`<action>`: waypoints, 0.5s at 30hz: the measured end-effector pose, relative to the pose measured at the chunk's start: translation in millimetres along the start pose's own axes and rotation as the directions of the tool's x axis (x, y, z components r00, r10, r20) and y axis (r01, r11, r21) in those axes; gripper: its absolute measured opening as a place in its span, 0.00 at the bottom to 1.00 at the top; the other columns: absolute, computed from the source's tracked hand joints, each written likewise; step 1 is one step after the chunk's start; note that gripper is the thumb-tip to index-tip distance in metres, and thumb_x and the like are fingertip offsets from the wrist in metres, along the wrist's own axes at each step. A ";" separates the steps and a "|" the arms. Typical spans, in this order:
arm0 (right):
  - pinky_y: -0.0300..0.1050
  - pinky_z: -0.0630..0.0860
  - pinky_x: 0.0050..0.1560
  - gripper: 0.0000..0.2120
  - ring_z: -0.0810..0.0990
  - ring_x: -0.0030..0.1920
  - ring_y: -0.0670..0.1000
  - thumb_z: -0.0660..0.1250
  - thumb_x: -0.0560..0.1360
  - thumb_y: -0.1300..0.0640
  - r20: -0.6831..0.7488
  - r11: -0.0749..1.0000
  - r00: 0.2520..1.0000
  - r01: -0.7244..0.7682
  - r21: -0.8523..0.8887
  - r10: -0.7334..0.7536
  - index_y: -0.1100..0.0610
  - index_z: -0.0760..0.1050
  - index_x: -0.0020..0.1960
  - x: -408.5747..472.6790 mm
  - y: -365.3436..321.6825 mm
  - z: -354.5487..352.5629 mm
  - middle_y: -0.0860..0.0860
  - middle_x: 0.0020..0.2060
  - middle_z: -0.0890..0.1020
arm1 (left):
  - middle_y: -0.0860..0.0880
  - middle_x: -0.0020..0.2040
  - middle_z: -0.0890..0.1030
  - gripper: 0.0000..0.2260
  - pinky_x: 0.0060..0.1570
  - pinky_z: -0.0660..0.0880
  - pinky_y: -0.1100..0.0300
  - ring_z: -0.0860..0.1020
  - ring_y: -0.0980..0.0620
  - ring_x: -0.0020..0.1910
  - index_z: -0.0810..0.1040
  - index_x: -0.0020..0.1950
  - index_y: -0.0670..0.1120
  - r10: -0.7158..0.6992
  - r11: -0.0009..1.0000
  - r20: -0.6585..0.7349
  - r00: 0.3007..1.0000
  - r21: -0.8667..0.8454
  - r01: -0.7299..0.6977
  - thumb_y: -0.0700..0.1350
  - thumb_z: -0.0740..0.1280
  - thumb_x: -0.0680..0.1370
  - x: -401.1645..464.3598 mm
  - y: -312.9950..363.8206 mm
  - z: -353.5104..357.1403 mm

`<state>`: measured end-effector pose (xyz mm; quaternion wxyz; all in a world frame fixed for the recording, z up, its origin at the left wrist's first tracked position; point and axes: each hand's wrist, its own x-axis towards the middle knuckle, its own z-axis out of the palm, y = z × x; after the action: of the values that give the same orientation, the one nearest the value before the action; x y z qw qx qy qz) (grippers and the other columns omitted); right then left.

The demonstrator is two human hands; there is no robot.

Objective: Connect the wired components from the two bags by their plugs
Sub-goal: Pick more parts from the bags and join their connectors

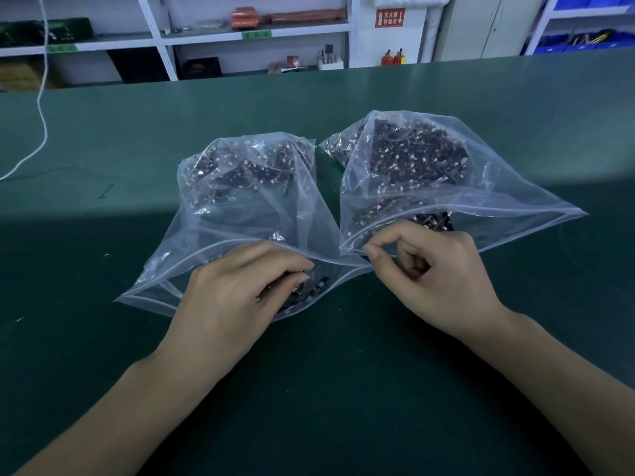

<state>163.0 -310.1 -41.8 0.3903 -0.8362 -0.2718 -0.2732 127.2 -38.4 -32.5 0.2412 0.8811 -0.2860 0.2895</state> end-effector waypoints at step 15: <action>0.28 0.61 0.35 0.08 0.64 0.27 0.42 0.73 0.80 0.53 0.133 0.973 0.982 0.107 0.202 -0.136 0.57 0.86 0.54 -6.0 -17.5 10.7 0.45 0.27 0.67 | 0.56 0.51 0.87 0.11 0.48 0.84 0.64 0.88 0.60 0.50 0.82 0.54 0.49 -0.134 0.895 -0.145 0.980 -0.442 0.057 0.41 0.79 0.76 0.1 31.0 5.9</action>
<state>149.7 -293.4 -42.8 0.4317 -0.7935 -0.3757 -0.2070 109.6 -64.3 -28.6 0.4695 0.7897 -0.2777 0.2808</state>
